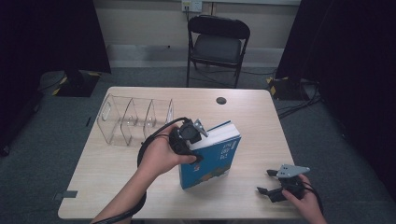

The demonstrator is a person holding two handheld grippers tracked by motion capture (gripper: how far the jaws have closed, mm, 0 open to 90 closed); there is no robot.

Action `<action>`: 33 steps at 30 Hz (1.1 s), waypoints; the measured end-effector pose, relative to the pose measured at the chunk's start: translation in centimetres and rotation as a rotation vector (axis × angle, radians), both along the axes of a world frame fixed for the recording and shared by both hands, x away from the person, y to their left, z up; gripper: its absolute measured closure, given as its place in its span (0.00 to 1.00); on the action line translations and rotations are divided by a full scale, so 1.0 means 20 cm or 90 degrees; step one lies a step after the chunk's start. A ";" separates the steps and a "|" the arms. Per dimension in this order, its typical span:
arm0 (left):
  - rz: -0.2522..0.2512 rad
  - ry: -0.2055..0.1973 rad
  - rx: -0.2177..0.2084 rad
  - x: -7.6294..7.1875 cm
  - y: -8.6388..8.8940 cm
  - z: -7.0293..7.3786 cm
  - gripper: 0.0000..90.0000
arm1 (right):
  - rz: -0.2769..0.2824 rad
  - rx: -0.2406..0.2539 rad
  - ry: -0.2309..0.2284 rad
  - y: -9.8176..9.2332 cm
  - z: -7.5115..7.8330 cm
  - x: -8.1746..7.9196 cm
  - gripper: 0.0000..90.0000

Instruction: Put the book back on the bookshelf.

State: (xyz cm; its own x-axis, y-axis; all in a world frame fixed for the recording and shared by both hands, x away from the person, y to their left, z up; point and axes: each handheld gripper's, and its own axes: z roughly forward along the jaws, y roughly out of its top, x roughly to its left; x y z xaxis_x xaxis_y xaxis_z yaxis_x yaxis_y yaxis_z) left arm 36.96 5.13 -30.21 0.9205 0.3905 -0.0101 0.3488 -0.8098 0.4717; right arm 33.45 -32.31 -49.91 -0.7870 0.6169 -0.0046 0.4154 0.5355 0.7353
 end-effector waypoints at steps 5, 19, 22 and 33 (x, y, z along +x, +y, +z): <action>0.020 0.008 0.031 0.01 -0.03 0.00 0.57 | 0.000 0.000 0.000 0.00 0.00 0.00 0.18; 0.038 0.033 0.058 0.02 -0.04 0.00 0.64 | -0.001 0.000 0.001 0.00 0.00 0.00 0.18; 0.028 0.034 0.057 0.01 -0.05 0.00 0.67 | -0.001 0.000 0.001 0.00 0.00 0.00 0.18; 0.017 0.023 0.061 -0.03 -0.06 0.02 0.68 | -0.001 0.000 0.000 0.00 0.00 0.00 0.18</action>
State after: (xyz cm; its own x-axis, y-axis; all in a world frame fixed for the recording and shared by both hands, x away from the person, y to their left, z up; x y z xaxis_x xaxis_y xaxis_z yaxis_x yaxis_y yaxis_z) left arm 36.41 3.83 -29.74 0.9097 0.4153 -0.0048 0.3860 -0.8410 0.3791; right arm 33.45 -32.31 -49.91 -0.7865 0.6175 -0.0039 0.4163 0.5349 0.7352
